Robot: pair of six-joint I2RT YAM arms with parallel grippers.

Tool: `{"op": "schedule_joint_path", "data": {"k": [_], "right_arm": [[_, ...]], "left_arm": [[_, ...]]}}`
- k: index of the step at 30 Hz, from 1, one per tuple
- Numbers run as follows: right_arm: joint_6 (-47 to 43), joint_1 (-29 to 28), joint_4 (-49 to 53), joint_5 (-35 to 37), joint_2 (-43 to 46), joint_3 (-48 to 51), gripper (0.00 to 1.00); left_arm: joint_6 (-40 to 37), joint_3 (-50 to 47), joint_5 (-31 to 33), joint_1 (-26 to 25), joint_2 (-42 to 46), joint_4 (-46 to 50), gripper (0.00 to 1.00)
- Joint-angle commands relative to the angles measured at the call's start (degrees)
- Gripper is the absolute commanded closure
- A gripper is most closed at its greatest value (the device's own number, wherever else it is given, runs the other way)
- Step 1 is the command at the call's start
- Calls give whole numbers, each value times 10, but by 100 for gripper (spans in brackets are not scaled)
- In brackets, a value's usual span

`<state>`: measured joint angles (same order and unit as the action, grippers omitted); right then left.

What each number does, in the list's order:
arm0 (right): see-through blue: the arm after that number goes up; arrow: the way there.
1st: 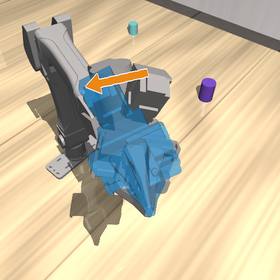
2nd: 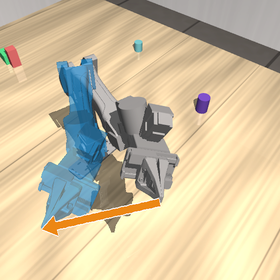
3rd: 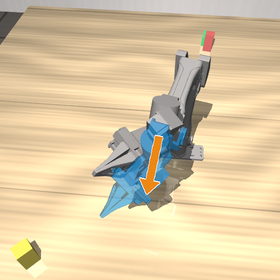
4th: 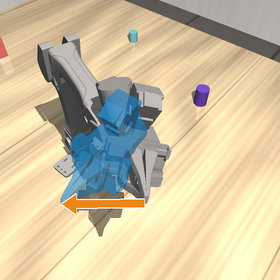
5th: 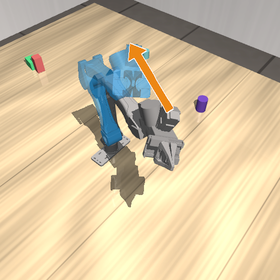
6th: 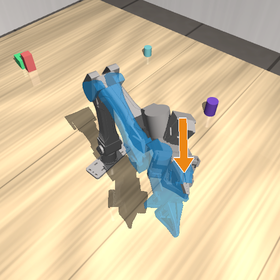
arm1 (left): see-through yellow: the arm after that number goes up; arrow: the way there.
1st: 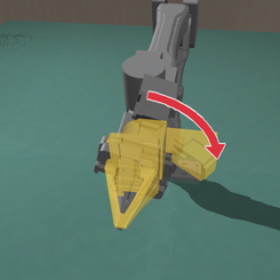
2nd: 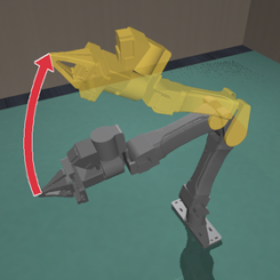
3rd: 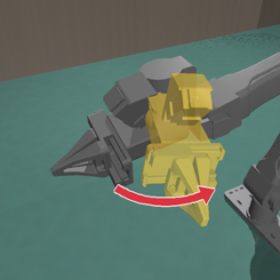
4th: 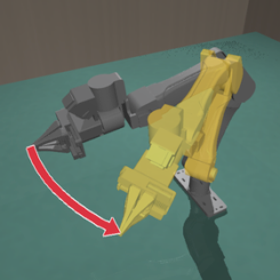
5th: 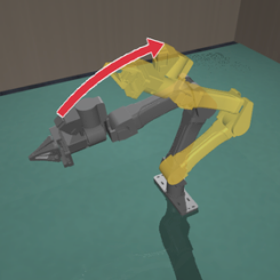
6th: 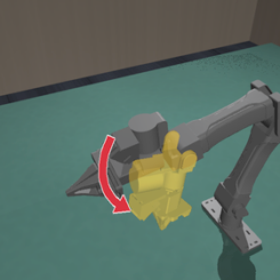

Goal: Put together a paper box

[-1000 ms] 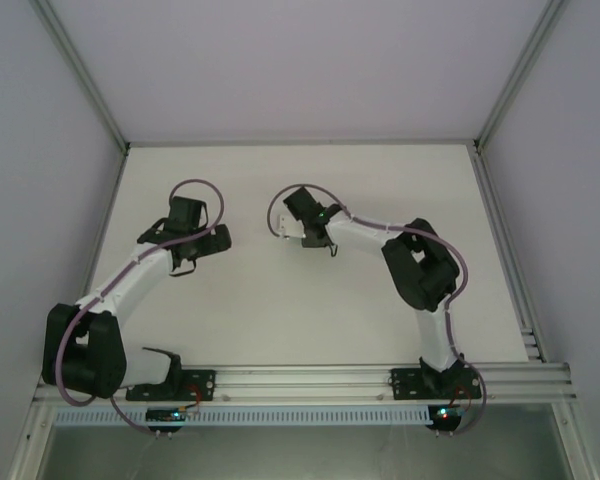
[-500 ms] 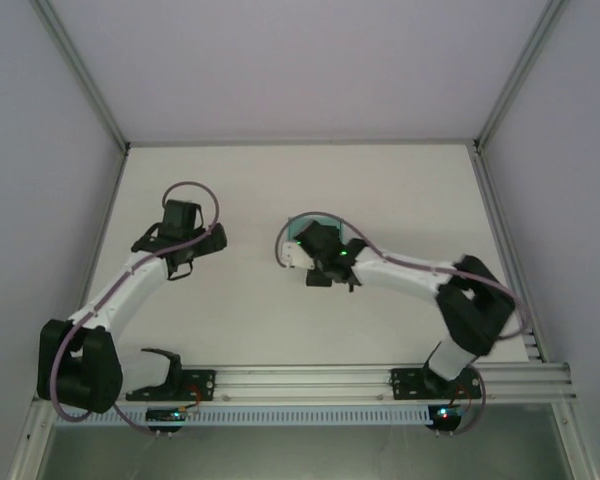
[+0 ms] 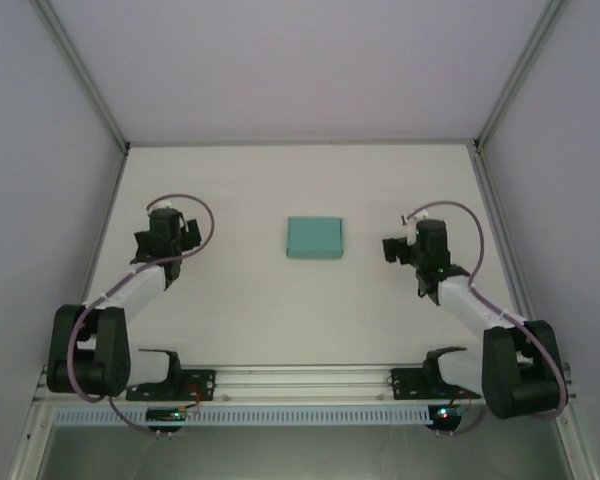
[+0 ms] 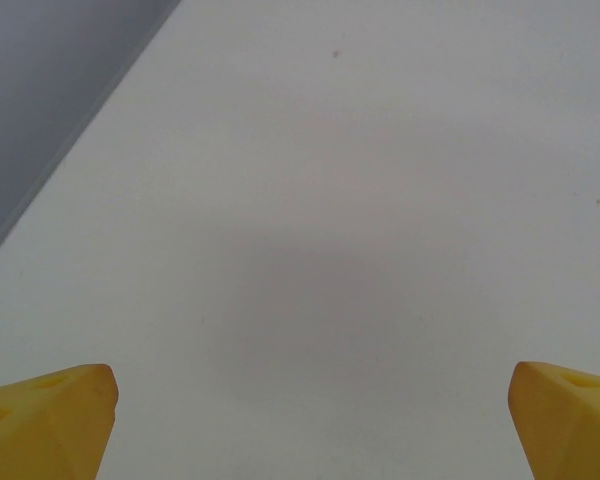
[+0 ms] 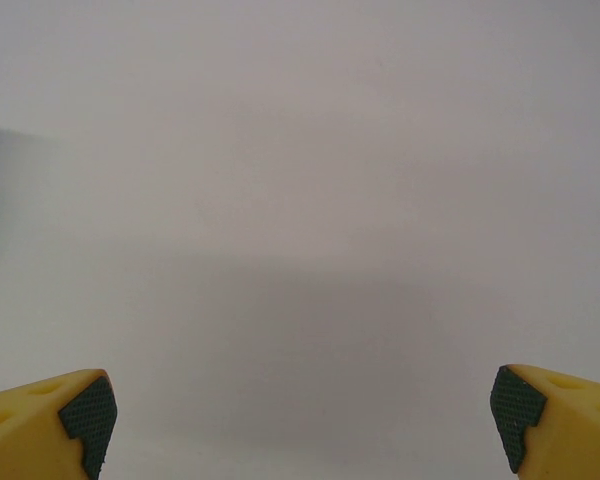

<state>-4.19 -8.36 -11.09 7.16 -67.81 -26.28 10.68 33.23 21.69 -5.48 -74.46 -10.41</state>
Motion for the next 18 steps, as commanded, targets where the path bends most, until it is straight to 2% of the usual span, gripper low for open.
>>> {"op": "schedule_joint_path", "data": {"k": [1,5,7,9,11,12,14,16,18], "right_arm": [[51,31,-175,-40,-13,45,1],[42,52,-269,-56,-103,44,1],[31,55,-245,-55,-127,14,1],[23,60,-252,-81,-154,3,1],[32,74,-295,-92,-179,12,1],[33,91,-316,-103,-187,24,1],[84,111,-471,-112,-222,78,1],[75,123,-441,-101,-199,85,1],[91,123,-461,-94,-212,81,1]], "left_arm": [[-62,-44,1,16,-26,-192,1],[-89,-90,-63,28,-73,-316,0],[-91,-100,-69,35,-87,-354,0],[-78,-121,-110,57,-120,-419,0],[-77,-148,-141,67,-142,-486,1],[-72,-154,-132,69,-142,-498,0],[-68,-148,-130,70,-132,-468,1],[-74,-142,-127,66,-138,-470,0],[-73,-140,-126,66,-136,-460,1]]}}
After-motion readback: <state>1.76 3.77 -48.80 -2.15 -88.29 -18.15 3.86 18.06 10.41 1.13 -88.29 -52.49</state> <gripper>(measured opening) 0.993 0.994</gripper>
